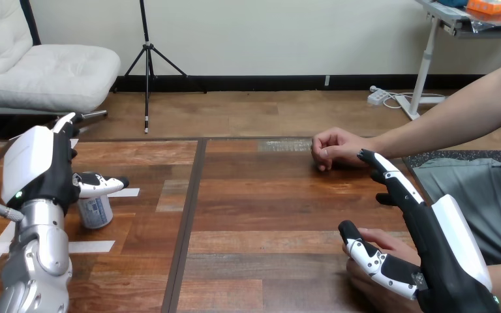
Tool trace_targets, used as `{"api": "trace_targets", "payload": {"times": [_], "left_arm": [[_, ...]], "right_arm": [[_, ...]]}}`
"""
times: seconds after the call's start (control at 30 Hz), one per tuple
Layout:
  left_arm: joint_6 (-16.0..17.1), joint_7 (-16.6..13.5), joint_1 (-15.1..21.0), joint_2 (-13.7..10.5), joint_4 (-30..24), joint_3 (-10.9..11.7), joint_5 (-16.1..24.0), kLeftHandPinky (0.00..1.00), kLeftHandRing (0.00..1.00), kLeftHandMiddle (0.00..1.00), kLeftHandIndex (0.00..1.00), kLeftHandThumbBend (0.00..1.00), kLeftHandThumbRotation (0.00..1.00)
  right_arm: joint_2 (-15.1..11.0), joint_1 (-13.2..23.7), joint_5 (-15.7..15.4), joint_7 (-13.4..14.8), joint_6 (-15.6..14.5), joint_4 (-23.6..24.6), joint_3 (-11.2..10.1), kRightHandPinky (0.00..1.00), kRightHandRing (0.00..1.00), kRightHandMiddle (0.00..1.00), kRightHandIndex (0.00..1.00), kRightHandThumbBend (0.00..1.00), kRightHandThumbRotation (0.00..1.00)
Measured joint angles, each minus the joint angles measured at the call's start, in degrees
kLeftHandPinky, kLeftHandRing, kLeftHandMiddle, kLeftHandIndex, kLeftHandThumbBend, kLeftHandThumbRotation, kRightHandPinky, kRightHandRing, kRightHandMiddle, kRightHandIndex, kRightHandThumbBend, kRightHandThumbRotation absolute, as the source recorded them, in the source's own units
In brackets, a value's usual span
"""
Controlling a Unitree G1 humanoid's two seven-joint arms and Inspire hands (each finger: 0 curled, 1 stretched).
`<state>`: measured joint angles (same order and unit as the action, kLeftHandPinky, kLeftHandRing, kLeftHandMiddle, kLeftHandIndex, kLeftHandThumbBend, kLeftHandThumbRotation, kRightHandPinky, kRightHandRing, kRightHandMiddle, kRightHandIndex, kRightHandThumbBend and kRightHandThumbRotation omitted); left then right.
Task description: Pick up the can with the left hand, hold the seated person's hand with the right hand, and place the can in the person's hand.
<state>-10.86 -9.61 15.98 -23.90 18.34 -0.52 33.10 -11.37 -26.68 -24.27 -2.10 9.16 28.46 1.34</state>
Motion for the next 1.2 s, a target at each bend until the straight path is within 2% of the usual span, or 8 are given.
{"api": "trace_targets", "payload": {"times": [0.83,1.2], "left_arm": [[0.34,-1.43,3.27,0.00,6.83,-0.86,-1.08,0.69,0.86,0.93,0.91,0.79,0.12],[1.80,-2.11,3.83,0.01,8.61,-1.06,-1.18,0.70,0.87,0.93,0.92,0.78,0.12]], "right_arm": [[-0.10,-0.03,0.11,-0.37,0.00,0.00,-0.03,0.83,0.92,0.95,0.92,0.32,0.00],[-0.16,-0.04,0.09,-0.63,-0.02,0.00,-0.09,0.84,0.92,0.95,0.92,0.32,0.00]]}}
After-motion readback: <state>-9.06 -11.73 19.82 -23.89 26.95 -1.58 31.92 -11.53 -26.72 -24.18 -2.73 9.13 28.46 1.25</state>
